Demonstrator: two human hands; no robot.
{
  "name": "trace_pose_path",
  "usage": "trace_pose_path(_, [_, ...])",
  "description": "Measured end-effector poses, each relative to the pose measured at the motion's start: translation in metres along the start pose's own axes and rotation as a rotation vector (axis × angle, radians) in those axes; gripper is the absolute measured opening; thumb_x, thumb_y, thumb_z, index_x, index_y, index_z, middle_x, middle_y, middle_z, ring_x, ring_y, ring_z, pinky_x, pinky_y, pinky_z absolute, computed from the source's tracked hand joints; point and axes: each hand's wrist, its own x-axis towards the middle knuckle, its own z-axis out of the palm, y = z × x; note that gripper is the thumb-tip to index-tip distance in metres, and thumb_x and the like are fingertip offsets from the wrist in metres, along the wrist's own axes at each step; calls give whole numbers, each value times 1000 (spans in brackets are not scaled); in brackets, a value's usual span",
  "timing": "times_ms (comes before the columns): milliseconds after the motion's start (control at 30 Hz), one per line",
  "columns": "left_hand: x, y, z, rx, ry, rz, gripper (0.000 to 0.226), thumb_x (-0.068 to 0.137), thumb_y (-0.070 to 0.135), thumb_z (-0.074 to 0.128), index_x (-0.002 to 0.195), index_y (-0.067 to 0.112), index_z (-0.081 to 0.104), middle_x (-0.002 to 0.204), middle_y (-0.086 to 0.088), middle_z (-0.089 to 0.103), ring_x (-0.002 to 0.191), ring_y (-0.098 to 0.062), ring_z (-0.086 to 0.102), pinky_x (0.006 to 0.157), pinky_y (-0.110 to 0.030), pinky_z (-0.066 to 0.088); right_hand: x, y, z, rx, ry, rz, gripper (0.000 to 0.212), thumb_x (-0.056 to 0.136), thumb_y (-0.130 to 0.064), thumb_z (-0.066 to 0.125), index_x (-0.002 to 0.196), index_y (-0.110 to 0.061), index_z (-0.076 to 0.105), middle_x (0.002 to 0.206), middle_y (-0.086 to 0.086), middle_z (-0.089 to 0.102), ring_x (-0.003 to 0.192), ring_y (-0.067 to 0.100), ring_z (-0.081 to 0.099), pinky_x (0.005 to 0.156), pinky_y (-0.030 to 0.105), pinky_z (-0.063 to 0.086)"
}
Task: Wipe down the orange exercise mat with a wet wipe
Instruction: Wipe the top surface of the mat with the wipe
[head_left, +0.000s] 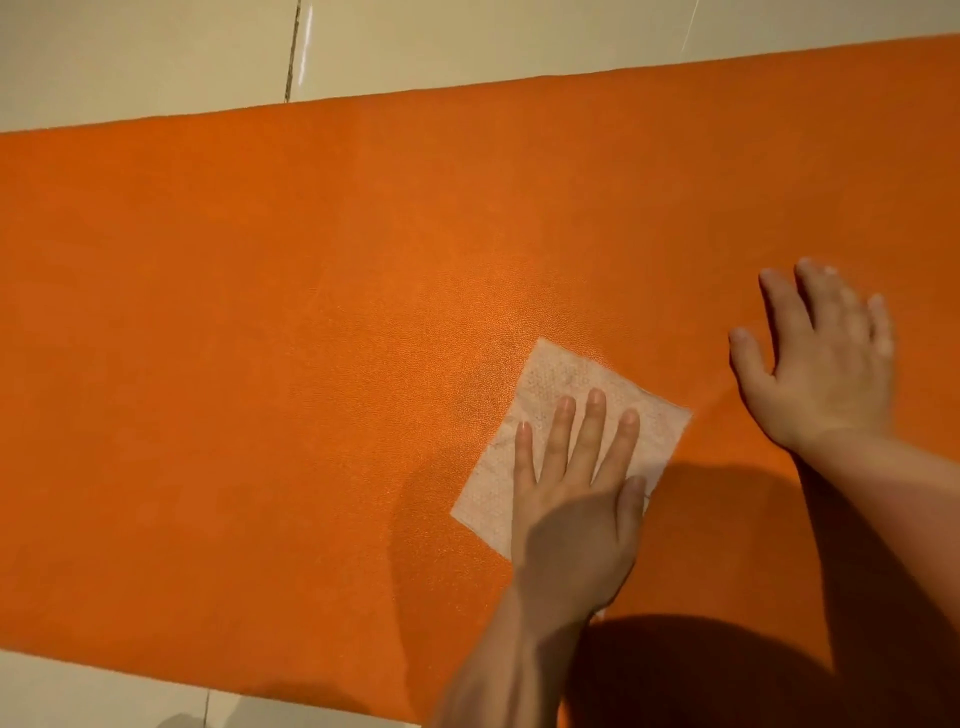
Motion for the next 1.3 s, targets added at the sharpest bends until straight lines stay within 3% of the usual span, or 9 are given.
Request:
trace_pose_path(300, [-2, 6, 3, 49, 35, -21, 51, 107, 44, 18, 153, 28, 33, 161, -1, 26, 151, -23, 16, 121, -50, 10, 8, 5, -11, -82, -251, -5, 82, 86, -69, 3, 157, -29, 4, 165, 2, -5, 151, 17, -9, 120, 45, -9])
trace_pose_path(533, [-1, 7, 3, 52, 45, -27, 50, 105, 41, 28, 151, 26, 39, 159, -2, 31, 150, -24, 21, 120, -50, 15, 21, 8, -28, -82, -550, -12, 101, 74, -90, 9, 152, -33, -19, 158, -4, -32, 145, 14, -30, 116, 45, -19])
trace_pose_path(667, [0, 8, 4, 47, 47, -32, 50, 103, 40, 31, 150, 27, 40, 159, -1, 31, 150, -23, 21, 121, -50, 14, 28, 6, -35, -111, -660, -3, 107, 65, -87, 9, 149, -32, -27, 154, -4, -40, 142, 15, -36, 116, 45, -20])
trace_pose_path(767, [3, 8, 3, 38, 41, -33, 50, 101, 40, 34, 149, 27, 43, 158, -1, 34, 149, -24, 23, 120, -50, 13, 29, 4, -35, -150, -627, -16, 102, 68, -86, 5, 147, -32, -30, 153, -1, -40, 141, 16, -36, 116, 46, -20])
trace_pose_path(867, [3, 5, 7, 47, 38, -18, 52, 99, 40, 33, 148, 24, 45, 157, -2, 34, 148, -25, 23, 118, -53, 12, 16, -1, -26, -104, -480, -8, 89, 80, -80, 6, 150, -34, -22, 158, -3, -31, 145, 14, -29, 116, 44, -20])
trace_pose_path(1067, [5, 0, 14, 138, 47, 21, 55, 98, 40, 33, 150, 22, 38, 157, -6, 33, 146, -29, 25, 115, -56, 19, 18, -24, -13, 23, -362, 264, 60, 100, -59, 7, 155, -38, -3, 163, -10, -17, 148, 12, -22, 118, 48, -18])
trace_pose_path(1200, [8, 1, 7, 131, 8, -20, 62, 95, 42, 36, 154, 26, 28, 160, -2, 31, 146, -27, 26, 113, -54, 20, 15, -41, 7, 8, -103, 338, 63, 97, -55, 10, 156, -34, 10, 165, -9, 4, 151, 15, -5, 119, 52, -8])
trace_pose_path(1300, [13, -10, -3, 92, -49, 44, 61, 95, 46, 37, 154, 34, 26, 160, 4, 28, 146, -21, 27, 114, -49, 19, 10, -38, 8, 24, -68, 344, 65, 94, -55, 14, 155, -32, 18, 164, -7, 11, 151, 17, 2, 119, 55, -3])
